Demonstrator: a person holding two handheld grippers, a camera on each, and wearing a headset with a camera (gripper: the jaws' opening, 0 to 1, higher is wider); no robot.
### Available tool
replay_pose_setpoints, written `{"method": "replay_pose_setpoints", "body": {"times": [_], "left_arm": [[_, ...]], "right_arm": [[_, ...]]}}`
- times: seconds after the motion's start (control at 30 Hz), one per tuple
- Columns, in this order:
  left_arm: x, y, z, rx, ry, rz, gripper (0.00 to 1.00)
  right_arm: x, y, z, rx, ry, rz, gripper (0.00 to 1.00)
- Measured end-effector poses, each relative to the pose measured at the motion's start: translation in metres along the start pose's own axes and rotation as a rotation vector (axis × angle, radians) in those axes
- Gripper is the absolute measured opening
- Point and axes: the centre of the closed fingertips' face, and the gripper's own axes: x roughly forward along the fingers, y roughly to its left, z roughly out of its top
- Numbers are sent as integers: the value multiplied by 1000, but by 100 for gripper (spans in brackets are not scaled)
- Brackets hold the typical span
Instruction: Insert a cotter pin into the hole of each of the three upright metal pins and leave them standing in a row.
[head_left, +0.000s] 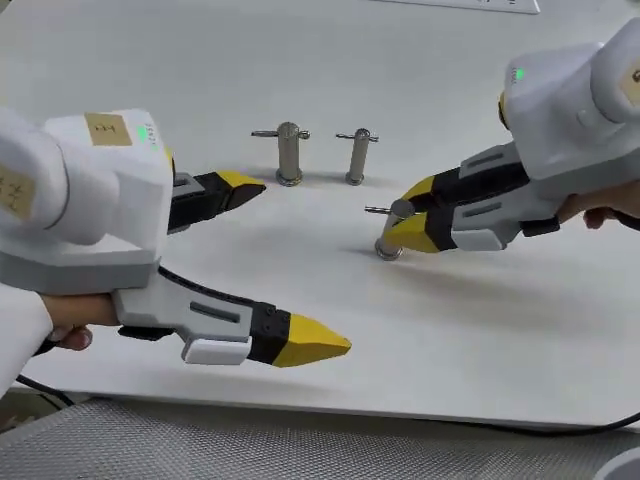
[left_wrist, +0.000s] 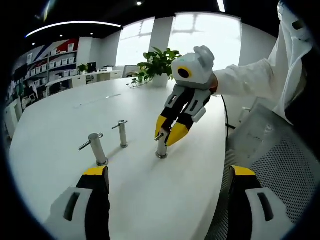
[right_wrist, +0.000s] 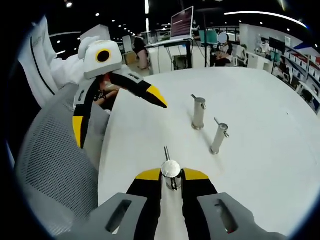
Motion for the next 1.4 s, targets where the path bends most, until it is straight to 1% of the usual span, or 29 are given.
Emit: {"method": "replay_pose_setpoints", "body": {"times": [0.03,0.07,0.13,0.2,0.27,0.4,0.43,0.47,0.5,0.53,0.6,0.7,0.8,0.87,0.97,1.0,1.13,1.17,1.23,1.3,1.33,1.4], "left_arm": [[0,1,0,2,0,7,99],[-1,2,0,6,1,12,99],[-2,3,1,5,-3,15,99],[-3,4,3,-3,-11,19,99],[-4,4,3,-3,-10,23,99],[-7,5,2,-1,-5,28,99],[-8,5,2,-10,-6,27,99],[-9,5,3,-43,-22,24,99],[-10,6,4,-57,-28,26,99],[-11,7,5,-54,-33,30,99],[-13,7,7,-60,-43,36,99],[-14,8,8,-68,-45,43,99],[-16,8,7,-69,-39,49,99],[-16,8,5,-90,-28,51,99],[-15,8,6,-94,-33,54,99],[-15,8,6,-96,-33,56,99],[-15,8,7,-101,-36,58,99],[-15,8,7,-102,-35,57,99],[-15,8,6,-117,-34,52,99],[-15,8,6,-116,-34,53,99],[-14,8,6,-115,-33,53,99],[-15,9,6,-114,-32,52,99]], "right_arm": [[0,-1,2,-38,-3,-13,8],[0,3,0,-20,7,-6,8],[-1,0,0,-11,3,-17,8],[-1,-2,0,-34,5,-17,8],[-3,-8,-1,-49,13,-28,8],[-13,-28,0,-49,2,-66,8],[-15,-33,1,-51,1,-70,8],[-18,-40,0,-49,-3,-78,8],[-20,-44,0,-47,-5,-82,8],[-22,-50,-1,-49,-8,-87,8],[-23,-54,-3,-60,-6,-89,8],[-23,-64,-8,-70,2,-92,8],[-22,-67,-9,-69,6,-92,8],[-22,-71,-10,-64,4,-96,8],[-22,-78,-11,-55,1,-102,8],[-22,-77,-11,-56,2,-103,8],[-23,-84,-14,-54,6,-104,8],[-23,-85,-13,-43,-1,-103,8],[-23,-86,-12,-45,-6,-102,8],[-23,-89,-12,-30,-17,-95,8],[-23,-87,-12,-30,-20,-95,8],[-24,-88,-12,-25,-27,-88,8]]}}
